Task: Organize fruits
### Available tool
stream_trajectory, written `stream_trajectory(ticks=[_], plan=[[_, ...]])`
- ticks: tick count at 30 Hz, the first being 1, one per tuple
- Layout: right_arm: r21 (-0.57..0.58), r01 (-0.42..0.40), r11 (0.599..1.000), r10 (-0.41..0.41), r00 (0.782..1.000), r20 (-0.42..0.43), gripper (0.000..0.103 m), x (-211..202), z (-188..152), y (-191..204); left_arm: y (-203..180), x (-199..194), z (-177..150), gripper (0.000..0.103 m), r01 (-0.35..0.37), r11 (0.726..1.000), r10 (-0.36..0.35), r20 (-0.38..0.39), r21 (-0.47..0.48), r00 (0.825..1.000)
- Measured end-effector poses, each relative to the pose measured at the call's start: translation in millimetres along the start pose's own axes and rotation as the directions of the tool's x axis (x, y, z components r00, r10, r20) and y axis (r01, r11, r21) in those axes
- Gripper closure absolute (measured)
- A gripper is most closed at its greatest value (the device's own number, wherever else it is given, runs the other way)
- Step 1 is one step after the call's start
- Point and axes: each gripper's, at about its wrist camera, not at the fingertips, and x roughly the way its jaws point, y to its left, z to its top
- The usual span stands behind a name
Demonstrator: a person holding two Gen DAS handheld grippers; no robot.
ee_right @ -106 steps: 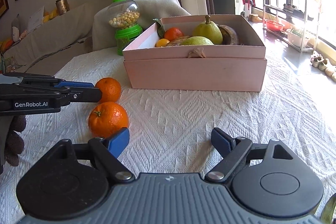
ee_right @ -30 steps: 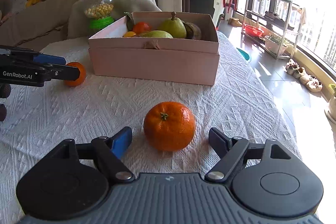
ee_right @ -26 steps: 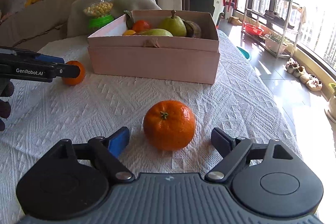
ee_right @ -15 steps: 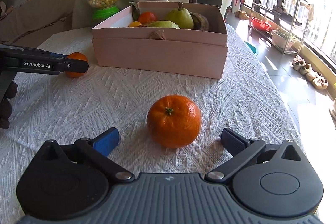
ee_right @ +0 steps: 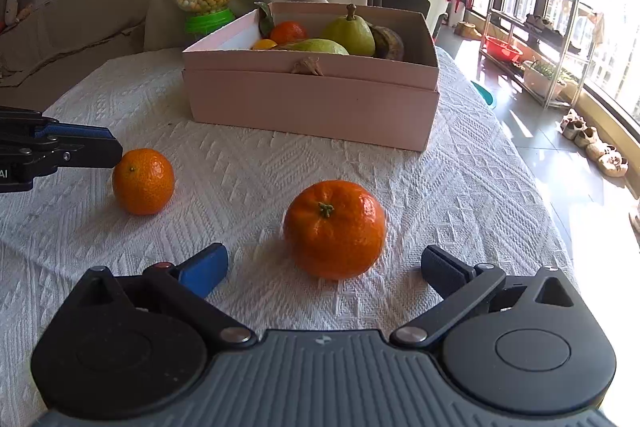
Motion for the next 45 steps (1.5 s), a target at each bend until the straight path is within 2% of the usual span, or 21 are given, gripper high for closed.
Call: stream_trajectory(ticks=[7,9,12,13,17,21,25,31,36,40,45], plan=[[0.005,0.009,1.000,-0.009,1.000,0.007,0.000,0,-1,1,-8,-5,2,0.075,0.091,0.996,-0.091,0.012,-0.003,0.996],[0.006,0.009,1.000,-0.009,1.000,0.007,0.000,-1,-1,1,-13,-2,2,0.075,0.118,0.993,-0.117,-0.012,0.016,0.993],[0.006,0.010,1.000,-0.010,1.000,0.008,0.000,-1,-1,0,-28,1,0,0.062,0.083,0.991,-0.081,-0.025,0.101,0.996],[0.006,0.011,1.000,-0.011,1.000,0.008,0.000,-1,-1,0,-30,2,0,0.061,0.074,0.992,-0.072,-0.025,0.105,0.997],[0.007,0.013,1.000,-0.013,1.000,0.009,0.000,-1,-2,0,-30,11,4,0.061,0.033,0.995,-0.031,-0.031,0.097,0.999],[0.007,0.012,1.000,-0.013,1.000,0.009,0.000,-1,-1,0,-24,26,7,0.055,-0.020,0.995,0.026,-0.065,0.097,0.998],[0.011,0.021,1.000,-0.021,1.000,0.019,0.001,-2,-2,0,-14,37,6,0.054,0.008,0.999,-0.003,-0.099,0.047,0.995],[0.021,0.065,0.998,-0.066,0.995,0.069,0.020,-8,3,-1,-17,41,3,0.054,0.016,0.998,-0.009,-0.123,0.056,0.992],[-0.015,0.060,0.998,-0.059,0.994,0.088,0.028,-10,10,3,-16,41,3,0.054,0.017,0.999,-0.010,-0.126,0.052,0.992],[-0.014,0.038,0.999,-0.037,0.998,0.042,0.054,-5,13,0,-16,38,2,0.054,0.033,0.998,-0.027,-0.126,0.050,0.992],[0.012,0.010,1.000,-0.011,0.999,0.048,0.055,-15,17,-6,-14,30,5,0.054,0.062,0.998,-0.061,-0.114,0.004,0.992]])
